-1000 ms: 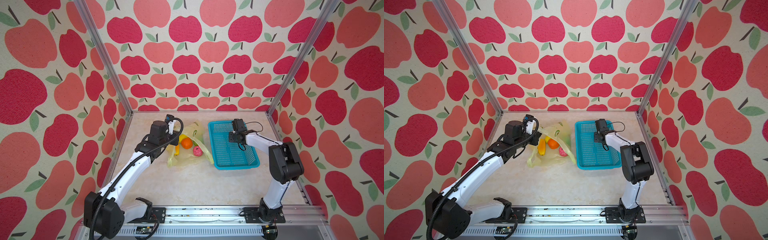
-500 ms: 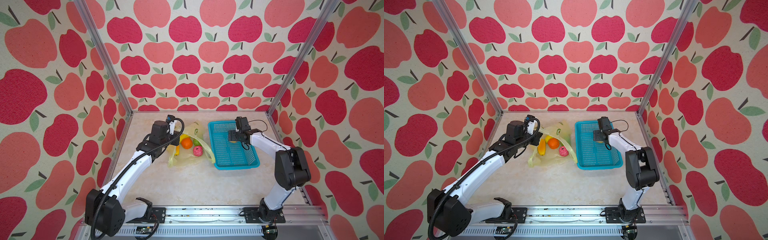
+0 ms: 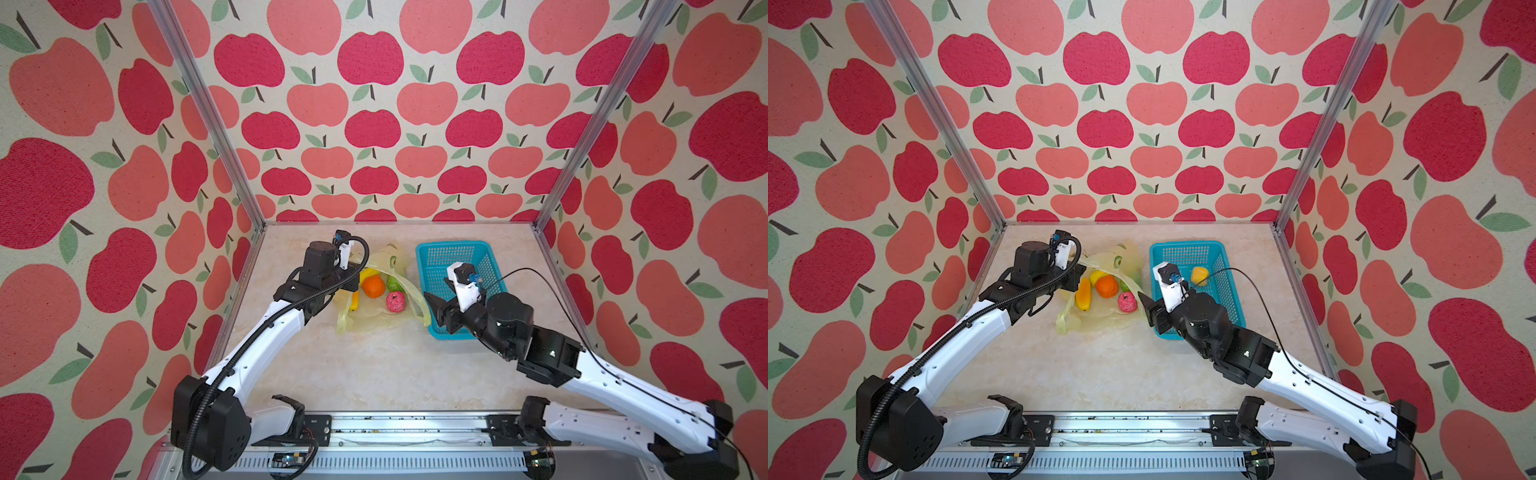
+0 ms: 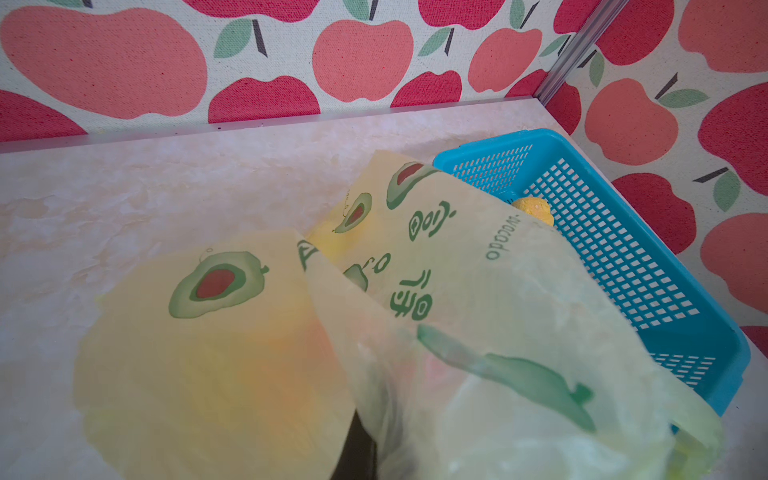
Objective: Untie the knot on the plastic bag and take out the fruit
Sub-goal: 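Move the right gripper back into the bag and lower onto the pink peach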
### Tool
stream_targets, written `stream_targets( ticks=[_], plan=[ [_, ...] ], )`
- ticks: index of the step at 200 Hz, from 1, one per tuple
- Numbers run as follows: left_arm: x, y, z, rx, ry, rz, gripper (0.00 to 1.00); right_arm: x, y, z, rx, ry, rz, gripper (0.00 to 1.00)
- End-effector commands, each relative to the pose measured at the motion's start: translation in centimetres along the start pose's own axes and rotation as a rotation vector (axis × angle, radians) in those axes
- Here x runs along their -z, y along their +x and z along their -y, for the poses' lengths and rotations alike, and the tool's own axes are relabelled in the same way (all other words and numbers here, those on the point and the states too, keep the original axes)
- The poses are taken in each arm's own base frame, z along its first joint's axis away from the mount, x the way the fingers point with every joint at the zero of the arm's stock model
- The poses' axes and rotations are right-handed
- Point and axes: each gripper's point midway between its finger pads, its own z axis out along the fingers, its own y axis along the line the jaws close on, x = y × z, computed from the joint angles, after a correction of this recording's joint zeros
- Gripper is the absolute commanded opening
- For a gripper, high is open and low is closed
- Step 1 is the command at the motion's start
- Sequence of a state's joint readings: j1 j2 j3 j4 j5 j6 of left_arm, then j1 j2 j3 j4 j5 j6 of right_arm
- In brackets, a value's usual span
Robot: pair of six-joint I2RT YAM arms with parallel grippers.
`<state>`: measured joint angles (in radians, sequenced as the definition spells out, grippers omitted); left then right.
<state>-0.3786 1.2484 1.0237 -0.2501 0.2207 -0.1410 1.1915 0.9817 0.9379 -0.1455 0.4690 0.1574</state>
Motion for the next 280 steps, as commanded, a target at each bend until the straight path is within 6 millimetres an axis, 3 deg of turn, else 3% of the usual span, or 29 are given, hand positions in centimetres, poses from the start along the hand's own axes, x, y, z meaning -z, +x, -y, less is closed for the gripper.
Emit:
stream_targets(
  ticks=[1, 18, 52, 95, 99, 121, 157, 188, 234, 280],
  plan=[
    [0.5, -1.0, 0.6, -0.005, 0.024, 0.025, 0.00, -2.8, 1.8, -3.7, 0.104, -0.002, -0.043, 0.64],
    [0.5, -1.0, 0.5, -0.006, 0.015, 0.024, 0.00, -5.5, 3.7, -6.2, 0.101, -0.046, -0.106, 0.60],
    [1.0, -1.2, 0.5, -0.012, 0.009, 0.037, 0.00, -10.7, 8.3, -8.0, 0.114, -0.005, -0.205, 0.59],
    [1.0, -1.1, 0.6, -0.014, 0.014, 0.040, 0.00, -16.6, 13.3, -5.0, 0.109, 0.138, -0.334, 0.57],
    [1.0, -1.0, 0.6, -0.013, 0.013, 0.040, 0.00, -17.5, 13.8, -3.5, 0.097, 0.172, -0.349, 0.57],
    [1.1, -1.0, 0.6, -0.012, 0.013, 0.038, 0.00, -19.8, 16.2, -1.2, 0.121, 0.264, -0.413, 0.56],
    [1.1, -1.1, 0.8, -0.018, 0.014, 0.039, 0.00, -20.8, 18.8, 1.6, 0.105, 0.363, -0.486, 0.71],
    [1.3, -1.2, 0.9, -0.021, 0.015, 0.045, 0.00, -21.4, 20.5, 2.6, 0.066, 0.361, -0.515, 0.83],
    [1.0, -1.0, 0.9, -0.026, 0.011, 0.037, 0.00, -22.9, 22.5, 2.3, 0.037, 0.331, -0.560, 0.93],
    [0.7, -1.0, 1.0, -0.028, 0.016, 0.029, 0.00, -22.0, 22.7, 4.6, 0.069, 0.450, -0.579, 0.95]
  ],
)
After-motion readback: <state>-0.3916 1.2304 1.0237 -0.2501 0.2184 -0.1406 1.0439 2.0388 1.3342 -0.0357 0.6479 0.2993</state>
